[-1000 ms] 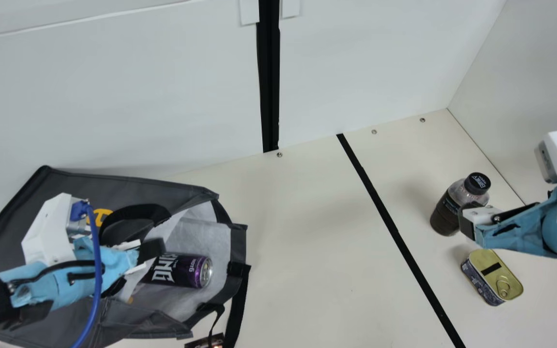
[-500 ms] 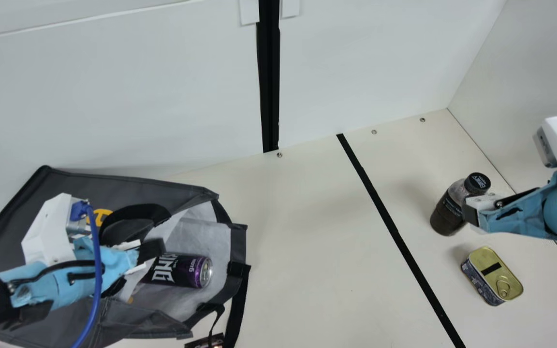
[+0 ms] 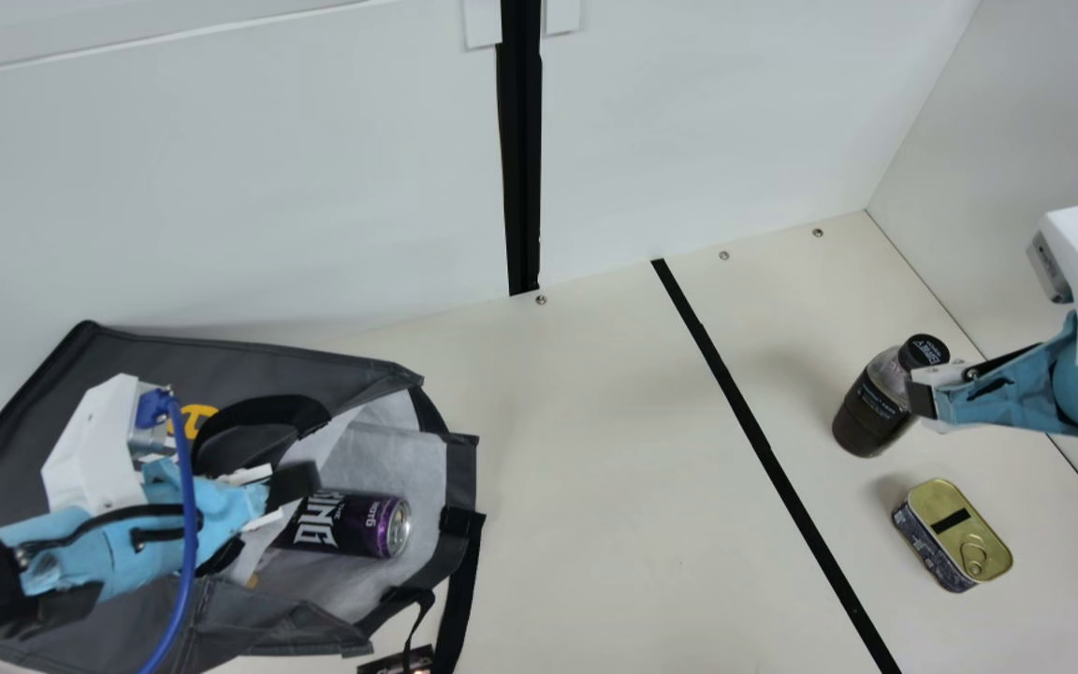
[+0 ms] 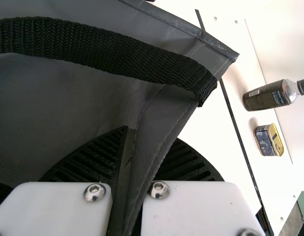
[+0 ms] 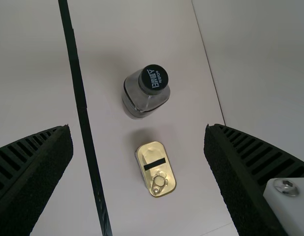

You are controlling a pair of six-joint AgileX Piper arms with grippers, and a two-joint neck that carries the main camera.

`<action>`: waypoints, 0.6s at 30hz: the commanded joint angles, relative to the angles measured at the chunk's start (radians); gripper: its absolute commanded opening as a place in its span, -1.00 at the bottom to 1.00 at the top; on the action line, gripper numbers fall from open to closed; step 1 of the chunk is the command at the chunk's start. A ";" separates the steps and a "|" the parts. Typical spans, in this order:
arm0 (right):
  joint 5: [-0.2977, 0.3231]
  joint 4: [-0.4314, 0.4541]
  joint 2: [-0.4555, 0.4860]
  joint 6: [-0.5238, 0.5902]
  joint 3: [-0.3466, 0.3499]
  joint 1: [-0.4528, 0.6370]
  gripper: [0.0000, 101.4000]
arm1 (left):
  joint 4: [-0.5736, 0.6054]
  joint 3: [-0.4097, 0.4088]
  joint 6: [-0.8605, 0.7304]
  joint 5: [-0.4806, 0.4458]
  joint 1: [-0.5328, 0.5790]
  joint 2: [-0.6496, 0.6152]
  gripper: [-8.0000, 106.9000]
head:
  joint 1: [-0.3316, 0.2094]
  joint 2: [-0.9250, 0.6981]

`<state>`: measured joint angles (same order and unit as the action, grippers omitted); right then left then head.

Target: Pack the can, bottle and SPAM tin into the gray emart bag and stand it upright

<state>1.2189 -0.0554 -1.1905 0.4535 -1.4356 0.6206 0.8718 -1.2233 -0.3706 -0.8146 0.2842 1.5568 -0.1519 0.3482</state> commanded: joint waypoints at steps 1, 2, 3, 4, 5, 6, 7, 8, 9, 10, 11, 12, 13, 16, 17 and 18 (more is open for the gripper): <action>0.001 0.002 -0.017 0.003 -0.005 0.003 0.87 | 0.000 0.000 0.000 0.000 0.000 0.000 -1.00 | -0.023 0.001; 0.001 0.002 -0.026 0.005 -0.009 0.006 0.87 | 0.000 0.000 0.000 0.000 0.000 0.000 -1.00 | -0.023 0.001; 0.001 0.002 -0.035 0.008 -0.012 0.008 0.87 | 0.000 0.000 0.000 0.000 0.000 0.000 -1.00 | -0.023 0.001; 0.001 0.001 -0.043 0.010 -0.016 0.011 0.87 | 0.000 0.000 0.000 0.000 0.000 0.000 -1.00 | -0.023 0.001; 0.001 0.001 -0.051 0.013 -0.020 0.013 0.87 | 0.000 0.000 0.000 0.000 0.000 0.000 -1.00 | -0.023 0.001; 0.001 0.001 -0.060 0.016 -0.024 0.015 0.87 | 0.000 0.000 0.000 0.000 0.000 0.000 -1.00 | -0.023 0.001; 0.001 0.000 -0.068 0.019 -0.028 0.017 0.87 | 0.000 0.000 0.000 0.000 0.000 0.000 -1.00 | -0.023 0.001; 0.001 -0.001 -0.076 0.022 -0.032 0.020 0.87 | 0.000 0.000 0.000 0.000 0.000 0.000 -1.00 | -0.023 0.001; 0.001 -0.001 -0.085 0.024 -0.036 0.022 0.87 | 0.000 0.000 0.000 0.000 0.000 0.000 -1.00 | -0.023 0.001; 0.001 -0.002 -0.093 0.027 -0.040 0.025 0.87 | 0.000 0.000 0.000 0.000 0.000 0.000 -1.00 | -0.023 0.001; 0.001 -0.003 -0.101 0.030 -0.043 0.027 0.87 | 0.000 0.000 0.000 0.000 0.000 0.000 -1.00 | -0.023 0.001; 0.001 -0.003 -0.110 0.032 -0.047 0.029 0.87 | 0.000 0.000 0.000 0.000 0.000 0.000 -1.00 | -0.023 0.001; 0.001 -0.004 -0.118 0.034 -0.050 0.031 0.87 | 0.000 0.000 0.000 0.000 0.000 0.000 -1.00 | -0.023 0.001; 0.001 -0.006 -0.144 0.036 -0.059 0.033 0.87 | 0.000 0.000 0.000 0.000 0.000 0.000 -1.00 | -0.023 0.001; 0.001 -0.007 -0.153 0.036 -0.062 0.034 0.87 | 0.000 0.000 0.000 0.000 0.000 0.000 -1.00 | -0.023 0.001; 0.001 -0.008 -0.162 0.036 -0.066 0.034 0.87 | 0.000 0.000 0.000 0.000 0.000 0.000 -1.00 | -0.023 0.001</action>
<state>1.2176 -0.0600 -1.3436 0.4904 -1.4991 0.6548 0.8718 -1.2233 -0.3706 -0.8146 0.2842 1.5568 -0.1519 0.3467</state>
